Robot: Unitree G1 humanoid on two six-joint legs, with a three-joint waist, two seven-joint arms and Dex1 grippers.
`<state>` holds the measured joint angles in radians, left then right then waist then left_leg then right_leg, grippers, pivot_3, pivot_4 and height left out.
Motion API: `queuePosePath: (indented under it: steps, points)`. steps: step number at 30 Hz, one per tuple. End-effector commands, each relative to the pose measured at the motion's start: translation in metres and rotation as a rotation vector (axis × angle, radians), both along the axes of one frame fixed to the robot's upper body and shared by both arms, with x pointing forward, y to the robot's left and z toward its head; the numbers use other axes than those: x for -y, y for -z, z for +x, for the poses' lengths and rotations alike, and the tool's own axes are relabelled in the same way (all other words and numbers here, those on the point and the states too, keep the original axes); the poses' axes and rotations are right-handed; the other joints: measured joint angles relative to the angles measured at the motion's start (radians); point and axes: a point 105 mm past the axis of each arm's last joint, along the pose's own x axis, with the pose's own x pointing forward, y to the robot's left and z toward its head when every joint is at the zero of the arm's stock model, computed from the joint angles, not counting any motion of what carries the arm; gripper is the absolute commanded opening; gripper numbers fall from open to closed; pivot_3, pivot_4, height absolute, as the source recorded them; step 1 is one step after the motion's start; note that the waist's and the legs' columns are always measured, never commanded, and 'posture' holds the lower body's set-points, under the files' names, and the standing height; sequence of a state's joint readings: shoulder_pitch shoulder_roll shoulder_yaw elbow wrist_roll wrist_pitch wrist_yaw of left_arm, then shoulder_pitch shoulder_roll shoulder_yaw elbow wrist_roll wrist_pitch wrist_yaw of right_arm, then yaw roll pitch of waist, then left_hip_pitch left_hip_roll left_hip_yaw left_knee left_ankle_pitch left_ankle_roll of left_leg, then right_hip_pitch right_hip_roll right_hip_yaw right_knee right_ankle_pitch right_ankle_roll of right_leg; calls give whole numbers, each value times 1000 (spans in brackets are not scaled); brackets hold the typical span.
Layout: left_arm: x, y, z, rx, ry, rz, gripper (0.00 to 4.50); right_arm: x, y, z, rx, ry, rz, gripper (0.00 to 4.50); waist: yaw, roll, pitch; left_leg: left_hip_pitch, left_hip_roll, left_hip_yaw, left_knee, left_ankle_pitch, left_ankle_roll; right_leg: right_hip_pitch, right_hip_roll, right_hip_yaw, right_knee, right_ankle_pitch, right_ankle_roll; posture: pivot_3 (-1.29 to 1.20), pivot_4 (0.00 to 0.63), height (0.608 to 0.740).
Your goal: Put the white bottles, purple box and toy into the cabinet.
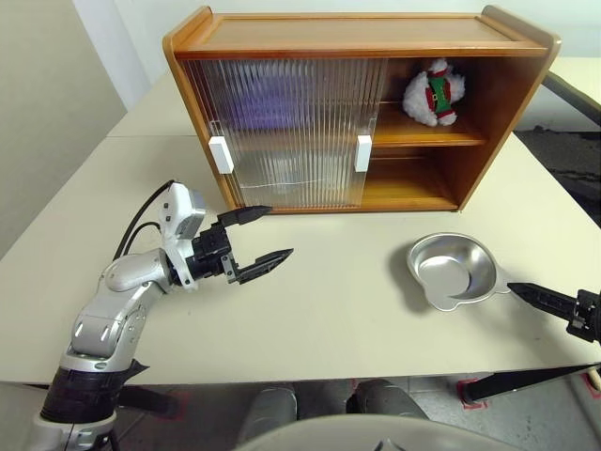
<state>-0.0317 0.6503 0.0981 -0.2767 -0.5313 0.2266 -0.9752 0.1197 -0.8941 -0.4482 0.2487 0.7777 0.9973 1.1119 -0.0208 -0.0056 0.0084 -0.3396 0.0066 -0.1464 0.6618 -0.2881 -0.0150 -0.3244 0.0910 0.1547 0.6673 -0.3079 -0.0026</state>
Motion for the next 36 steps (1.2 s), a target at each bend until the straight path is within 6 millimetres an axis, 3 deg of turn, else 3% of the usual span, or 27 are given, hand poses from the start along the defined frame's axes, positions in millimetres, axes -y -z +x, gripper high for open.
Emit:
queuePosePath:
  steps: [1,4,7,17,18,25,32,36]
  points:
    - [1,-1,1,1,7,17,4500,-11,-6,8,32,-13,40,4469,-1,0,0,0,0,0,0,0,0,0,0,0,0,0,0,-26,0,740]
    - [1,-1,1,1,6,18,4500,-15,-10,14,55,-7,68,4469,-1,0,0,4,0,0,0,0,0,0,0,0,0,0,0,-23,0,740]
    - [1,-1,2,1,3,20,4500,-22,-12,17,65,-35,85,3823,0,0,0,5,0,0,0,0,0,0,0,0,0,0,0,-21,0,740]
    - [-1,-3,3,7,-5,29,4500,-26,-16,12,43,-58,130,154,4,0,0,4,0,0,0,-1,1,0,0,0,0,-1,0,-23,0,740]
    - [-1,-3,3,8,-4,29,4500,-24,-17,11,39,-57,131,5,4,-1,-1,4,0,0,0,-1,1,0,0,0,0,-1,0,-29,0,740]
    - [-1,-5,5,11,0,29,4500,-28,-33,20,77,-32,237,5,3,-1,-1,5,-1,1,1,-1,1,1,0,-1,0,-1,1,-33,0,740]
    - [5,-9,5,13,13,37,4500,-52,-44,49,156,30,393,5,-3,-1,-1,6,0,1,0,-1,1,0,1,0,0,-1,0,-34,0,740]
    - [3,-9,4,12,11,42,4500,-60,-54,67,216,99,484,5,-3,0,-1,6,0,0,0,-2,2,0,1,1,0,4,8,-26,0,740]
